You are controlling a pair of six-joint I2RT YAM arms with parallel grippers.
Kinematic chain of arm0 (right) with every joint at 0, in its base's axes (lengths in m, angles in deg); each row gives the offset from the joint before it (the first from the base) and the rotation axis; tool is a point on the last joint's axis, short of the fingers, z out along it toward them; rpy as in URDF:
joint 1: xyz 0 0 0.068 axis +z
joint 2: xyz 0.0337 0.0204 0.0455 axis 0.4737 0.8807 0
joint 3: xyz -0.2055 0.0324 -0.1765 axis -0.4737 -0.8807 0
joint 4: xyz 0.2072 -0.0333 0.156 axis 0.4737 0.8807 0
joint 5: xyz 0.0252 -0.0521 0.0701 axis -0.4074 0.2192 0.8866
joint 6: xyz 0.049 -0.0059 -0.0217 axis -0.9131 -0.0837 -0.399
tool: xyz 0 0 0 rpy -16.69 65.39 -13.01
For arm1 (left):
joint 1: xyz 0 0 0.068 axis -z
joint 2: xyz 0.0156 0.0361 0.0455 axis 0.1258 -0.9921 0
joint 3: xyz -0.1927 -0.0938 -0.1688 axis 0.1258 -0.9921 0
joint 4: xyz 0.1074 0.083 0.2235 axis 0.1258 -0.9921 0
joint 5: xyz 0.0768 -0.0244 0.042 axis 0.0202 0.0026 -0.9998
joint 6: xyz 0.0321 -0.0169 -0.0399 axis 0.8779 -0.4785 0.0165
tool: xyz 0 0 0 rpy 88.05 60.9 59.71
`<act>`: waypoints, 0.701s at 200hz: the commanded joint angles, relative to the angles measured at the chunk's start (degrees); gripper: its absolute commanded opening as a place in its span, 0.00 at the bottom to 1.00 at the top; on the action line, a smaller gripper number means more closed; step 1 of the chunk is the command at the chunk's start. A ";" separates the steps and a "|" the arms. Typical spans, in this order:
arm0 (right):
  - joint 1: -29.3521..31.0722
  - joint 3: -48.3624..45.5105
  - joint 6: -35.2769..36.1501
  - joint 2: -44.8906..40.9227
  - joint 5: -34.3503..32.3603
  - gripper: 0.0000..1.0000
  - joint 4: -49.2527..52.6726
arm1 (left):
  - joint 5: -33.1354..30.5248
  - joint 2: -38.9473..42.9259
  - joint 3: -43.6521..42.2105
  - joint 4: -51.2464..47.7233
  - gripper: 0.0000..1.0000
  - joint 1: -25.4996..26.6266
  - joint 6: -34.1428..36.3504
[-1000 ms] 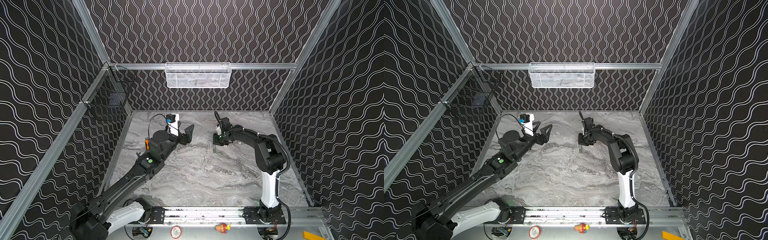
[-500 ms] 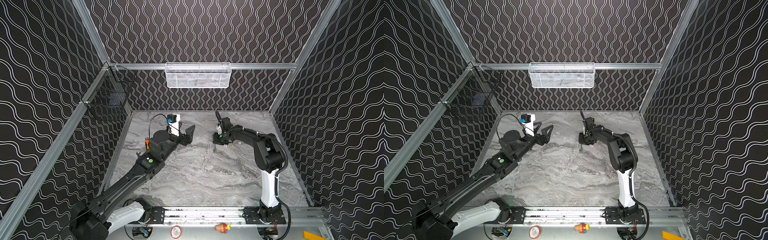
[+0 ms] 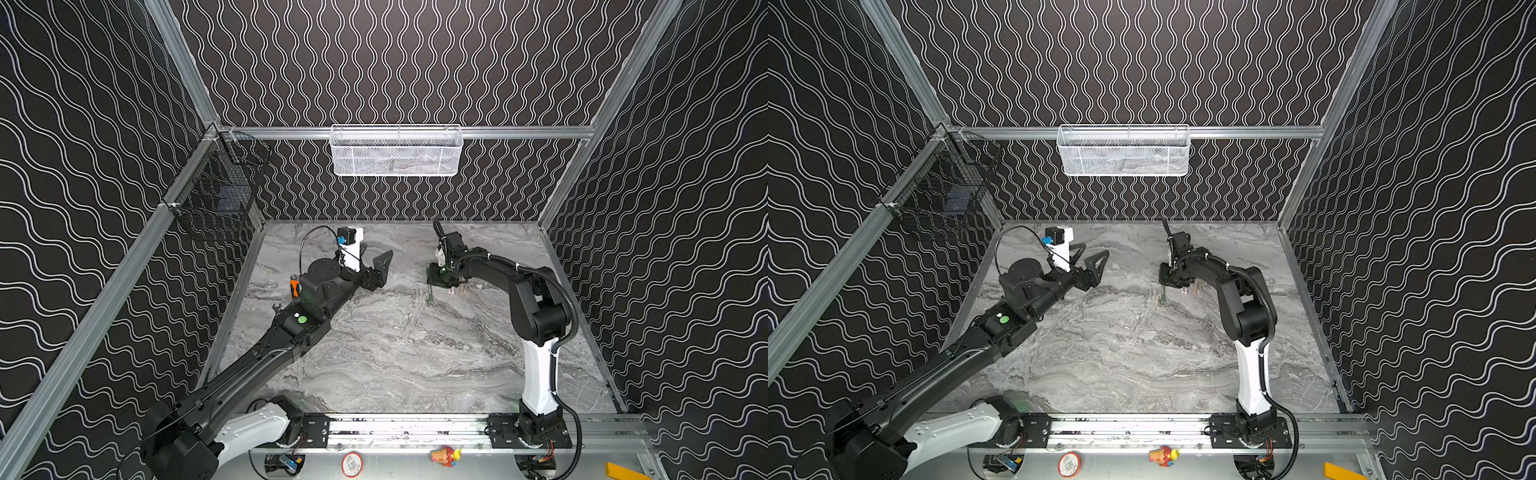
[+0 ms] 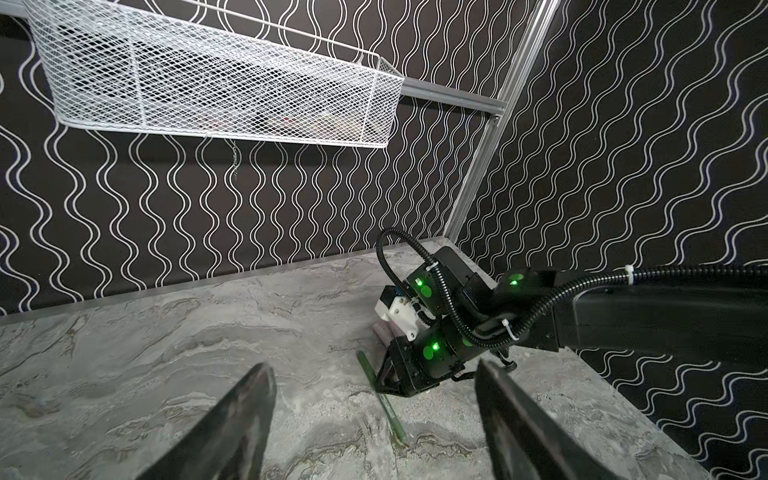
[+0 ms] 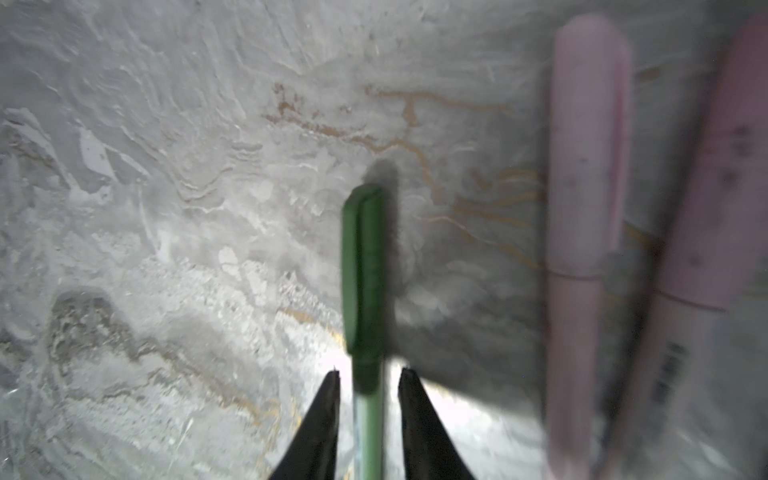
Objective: Insert the pens into the pen caps
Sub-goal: 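Lower the capped green pen onto the table beside the pink pens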
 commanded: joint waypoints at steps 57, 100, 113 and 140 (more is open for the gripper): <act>-0.23 -0.07 1.36 -8.77 -0.51 0.37 2.81 | 2.83 -0.26 1.46 -0.61 0.87 0.02 5.94; -0.23 -5.79 1.66 -23.69 1.62 0.45 -0.57 | 2.32 1.41 8.13 -12.86 0.99 0.04 8.85; -0.06 -8.35 1.41 -29.00 2.24 0.54 -2.70 | 1.42 3.47 9.27 -17.98 0.99 0.07 9.07; 0.51 -12.57 1.70 -39.21 3.10 1.00 -6.38 | -8.15 10.40 7.93 -26.22 0.99 0.32 4.62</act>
